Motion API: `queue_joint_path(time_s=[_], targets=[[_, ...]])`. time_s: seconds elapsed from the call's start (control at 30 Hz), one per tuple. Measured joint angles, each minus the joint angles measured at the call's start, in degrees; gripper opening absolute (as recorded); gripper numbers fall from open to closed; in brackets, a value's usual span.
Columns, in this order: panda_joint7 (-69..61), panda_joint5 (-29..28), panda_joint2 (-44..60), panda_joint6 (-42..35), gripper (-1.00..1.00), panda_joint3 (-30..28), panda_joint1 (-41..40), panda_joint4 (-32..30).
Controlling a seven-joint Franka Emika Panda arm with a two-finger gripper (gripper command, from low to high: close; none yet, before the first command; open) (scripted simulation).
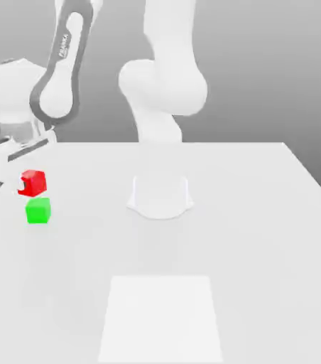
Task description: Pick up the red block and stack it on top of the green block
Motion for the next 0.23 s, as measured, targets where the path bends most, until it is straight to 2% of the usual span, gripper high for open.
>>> queue_joint_path(time_s=[0.17, 0.2, 0.23], targets=[[-4.54, 6.59, 6.0, 5.86, -1.0, -0.47, 2.13, -0.35], [-5.48, 7.96, 7.21, 7.02, 1.0, 0.03, 1.95, -0.46], [-5.48, 7.96, 7.21, 7.02, 1.0, 0.03, 1.94, -0.46]])
